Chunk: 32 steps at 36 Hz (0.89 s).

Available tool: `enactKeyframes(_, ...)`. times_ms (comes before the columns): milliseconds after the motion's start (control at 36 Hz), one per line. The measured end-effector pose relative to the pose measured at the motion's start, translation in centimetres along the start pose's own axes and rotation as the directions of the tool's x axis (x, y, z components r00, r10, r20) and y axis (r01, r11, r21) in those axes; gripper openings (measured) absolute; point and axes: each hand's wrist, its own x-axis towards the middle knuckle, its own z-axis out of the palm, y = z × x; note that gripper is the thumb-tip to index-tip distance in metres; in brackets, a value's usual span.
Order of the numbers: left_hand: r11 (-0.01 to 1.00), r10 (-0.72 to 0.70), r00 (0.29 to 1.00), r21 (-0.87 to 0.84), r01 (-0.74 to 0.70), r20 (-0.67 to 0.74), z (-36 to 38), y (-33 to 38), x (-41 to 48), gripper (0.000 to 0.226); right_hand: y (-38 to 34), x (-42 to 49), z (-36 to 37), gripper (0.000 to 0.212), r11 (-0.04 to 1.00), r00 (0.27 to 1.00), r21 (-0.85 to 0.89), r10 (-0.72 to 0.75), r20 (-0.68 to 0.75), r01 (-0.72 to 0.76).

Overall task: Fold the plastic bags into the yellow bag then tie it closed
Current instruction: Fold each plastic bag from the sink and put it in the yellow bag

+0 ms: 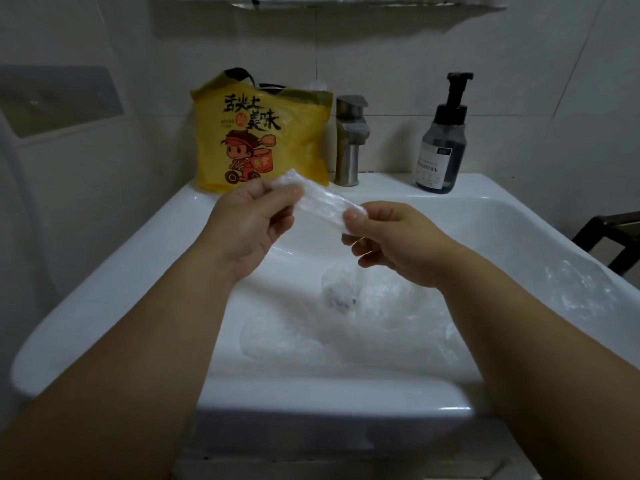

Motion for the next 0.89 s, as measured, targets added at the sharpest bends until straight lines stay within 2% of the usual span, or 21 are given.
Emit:
enactKeyframes(28, 0.999, 0.004, 1.000, -0.053, -0.003, 0.004, 0.1, 0.0, 0.0, 0.008, 0.0, 0.0, 0.1, 0.019, 0.999, 1.000, 0.035, 0.008, 0.004, -0.008)
enactKeyframes(56, 0.995, 0.000, 1.000, -0.102, 0.003, 0.027, 0.1, 0.0, 0.1, 0.016, -0.1, 0.0, 0.2, 0.019, 0.998, 1.000, 0.069, 0.012, 0.012, -0.012)
enactKeyframes(111, 0.986, -0.073, 0.990, -0.143, 0.089, 0.120, 0.5, -0.3, -0.1, 0.049, 0.0, 0.0, 0.8, 0.020, 0.992, 0.999, 0.121, 0.017, 0.035, -0.021)
enactKeyframes(167, 0.981, -0.185, 0.954, -0.008, 0.192, 0.238, 1.1, -1.0, -0.6, 0.073, 0.0, -0.1, 1.5, 0.020, 0.987, 0.998, 0.157, 0.008, 0.060, -0.018)
enactKeyframes(250, 0.953, -0.246, 0.923, 0.246, 0.176, 0.295, 2.6, -2.0, -1.4, 0.050, 0.1, 0.1, 2.7, 0.021, 0.974, 0.995, 0.225, -0.009, 0.102, -0.014)
enactKeyframes(333, 0.950, -0.219, 0.944, 0.274, 0.148, 0.247, 3.2, -2.2, -1.5, 0.033, 0.4, 0.3, 3.3, 0.019, 0.988, 0.998, 0.153, -0.019, 0.052, 0.011)
enactKeyframes(417, 0.958, -0.211, 0.947, 0.243, 0.152, 0.241, 3.0, -1.9, -1.2, 0.041, 0.3, 0.4, 3.4, 0.027, 0.994, 0.999, 0.107, -0.031, 0.025, 0.028)
enactKeyframes(472, 0.974, -0.197, 0.956, 0.157, 0.165, 0.216, 2.8, -1.6, -0.9, 0.046, 0.2, 0.5, 3.3, 0.026, 0.992, 0.999, 0.125, -0.026, 0.026, 0.023)
enactKeyframes(556, 0.987, -0.161, 0.981, 0.028, 0.159, 0.103, 2.2, -1.0, -0.4, 0.047, 0.1, 0.5, 2.9, 0.023, 0.993, 1.000, 0.121, 0.001, 0.017, -0.003)
enactKeyframes(611, 0.990, -0.140, 0.990, 0.020, 0.139, 0.036, 1.7, -0.8, -0.1, 0.043, 0.1, 0.4, 2.6, 0.022, 0.994, 1.000, 0.106, 0.021, 0.007, -0.021)
enactKeyframes(667, 0.992, -0.109, 0.993, 0.057, 0.111, -0.039, 1.2, -0.8, 0.1, 0.033, 0.0, 0.4, 2.2, 0.021, 0.995, 0.999, 0.092, 0.044, 0.000, -0.044)
enactKeyframes(722, 0.983, -0.069, 0.993, 0.165, 0.084, -0.091, 0.7, -1.0, 0.2, 0.025, -0.1, 0.3, 1.9, 0.021, 0.995, 0.997, 0.072, 0.073, 0.000, -0.073)
enactKeyframes(889, 0.933, 0.028, 0.999, 0.359, -0.021, -0.015, -0.3, -1.1, 0.1, 0.023, -0.1, 0.0, 0.7, 0.019, 0.988, 0.993, 0.108, 0.117, -0.030, -0.113)
